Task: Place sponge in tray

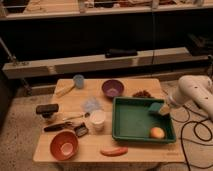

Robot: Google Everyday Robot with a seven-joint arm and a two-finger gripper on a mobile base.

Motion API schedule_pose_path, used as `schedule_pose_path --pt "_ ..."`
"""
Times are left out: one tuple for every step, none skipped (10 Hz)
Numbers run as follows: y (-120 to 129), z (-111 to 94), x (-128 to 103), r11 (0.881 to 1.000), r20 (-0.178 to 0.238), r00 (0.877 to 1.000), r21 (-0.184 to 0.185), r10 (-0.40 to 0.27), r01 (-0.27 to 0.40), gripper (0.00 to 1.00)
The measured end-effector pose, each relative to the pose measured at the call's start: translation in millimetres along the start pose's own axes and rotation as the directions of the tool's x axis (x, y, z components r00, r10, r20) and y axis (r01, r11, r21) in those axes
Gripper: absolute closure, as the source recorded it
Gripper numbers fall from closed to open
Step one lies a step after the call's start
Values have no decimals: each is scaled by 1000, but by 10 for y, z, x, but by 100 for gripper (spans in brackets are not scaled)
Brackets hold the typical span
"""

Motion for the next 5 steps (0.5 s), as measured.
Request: schedule_pose_path --pt "0 -1 -1 1000 0 1000 0 0 0 20" --pt "0 0 0 1000 0 1000 0 0 0 20" --pt "0 -3 0 1000 2 1000 0 0 0 20" --pt "9 -13 -17 1000 21 1000 -11 -21 21 20" --pt "50 -14 -42 998 59 996 -25 -61 63 20"
